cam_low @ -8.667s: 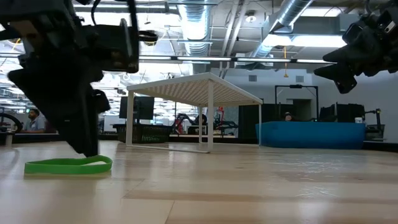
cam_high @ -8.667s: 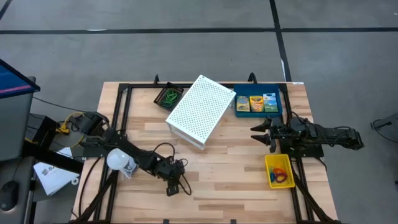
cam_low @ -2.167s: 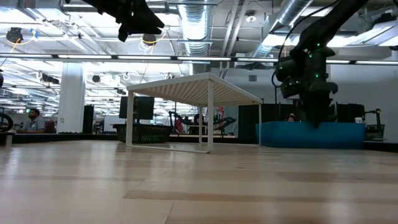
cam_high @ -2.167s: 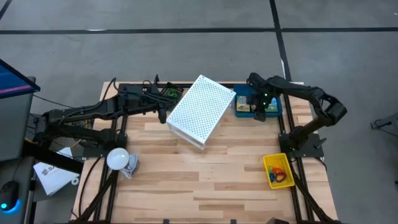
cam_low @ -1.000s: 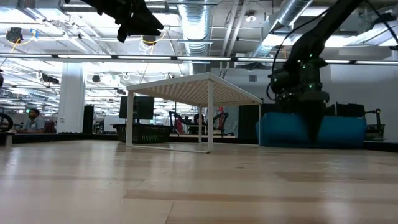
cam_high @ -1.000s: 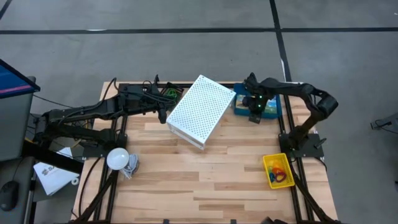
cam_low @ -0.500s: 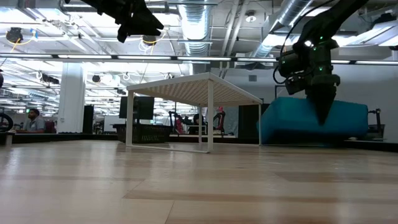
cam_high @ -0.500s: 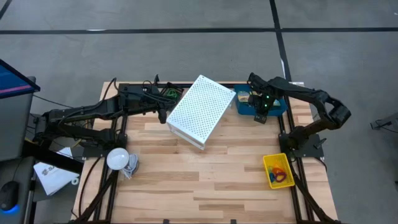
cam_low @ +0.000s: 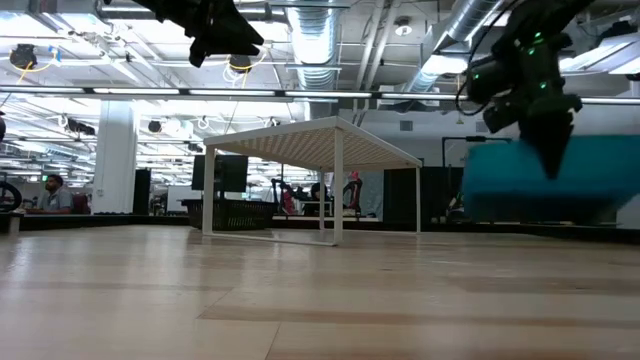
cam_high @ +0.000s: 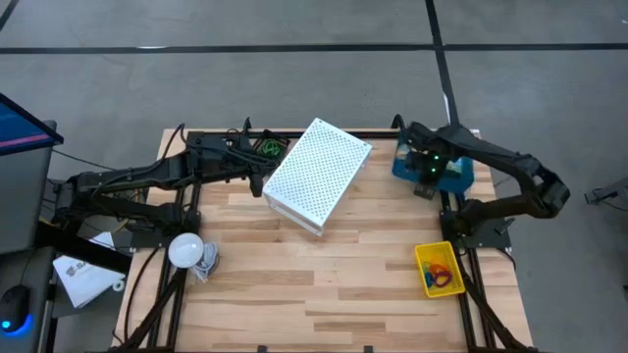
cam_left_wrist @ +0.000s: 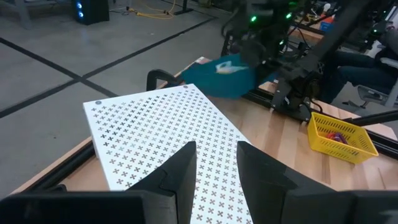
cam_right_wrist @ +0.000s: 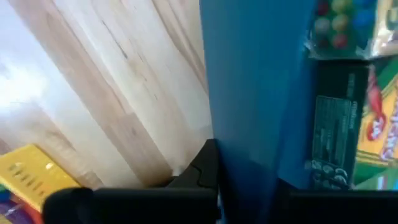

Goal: Pick & Place Office Desk Supplies
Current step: Put the blue bin with the box of crayons on the shelf

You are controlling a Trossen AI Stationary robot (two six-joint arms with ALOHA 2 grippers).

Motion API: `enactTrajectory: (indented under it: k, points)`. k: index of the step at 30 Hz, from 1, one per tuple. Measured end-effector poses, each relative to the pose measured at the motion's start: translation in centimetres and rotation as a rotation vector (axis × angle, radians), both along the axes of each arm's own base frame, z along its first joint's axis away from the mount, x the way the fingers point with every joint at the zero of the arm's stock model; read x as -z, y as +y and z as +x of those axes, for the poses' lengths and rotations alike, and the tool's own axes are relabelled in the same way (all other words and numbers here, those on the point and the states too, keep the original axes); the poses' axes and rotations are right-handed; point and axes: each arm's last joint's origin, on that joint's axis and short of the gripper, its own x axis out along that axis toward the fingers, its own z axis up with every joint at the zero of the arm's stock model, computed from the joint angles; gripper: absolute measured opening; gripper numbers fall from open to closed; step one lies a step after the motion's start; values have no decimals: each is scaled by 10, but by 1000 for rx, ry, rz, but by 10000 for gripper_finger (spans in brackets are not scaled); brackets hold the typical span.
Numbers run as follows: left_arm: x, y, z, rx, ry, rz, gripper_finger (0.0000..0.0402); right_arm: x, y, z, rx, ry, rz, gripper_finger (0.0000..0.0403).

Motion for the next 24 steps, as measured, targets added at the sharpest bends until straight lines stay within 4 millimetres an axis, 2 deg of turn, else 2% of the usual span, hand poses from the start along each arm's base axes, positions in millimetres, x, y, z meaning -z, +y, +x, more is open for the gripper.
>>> enactTrajectory:
  k: [7,12,17,24]
  points:
    - [0,0,0,-1,-3,-5,111,-18,14,-16,86,-20,-78,1]
    - [0,0,0,-5,-9,-21,111,-38,17,-17,119,-79,-113,1]
    - [0,-3,1,7,-9,-21,111,-66,14,-6,144,-106,-155,1]
    - [0,-5,1,17,-8,-21,111,-104,2,21,142,-105,-160,0]
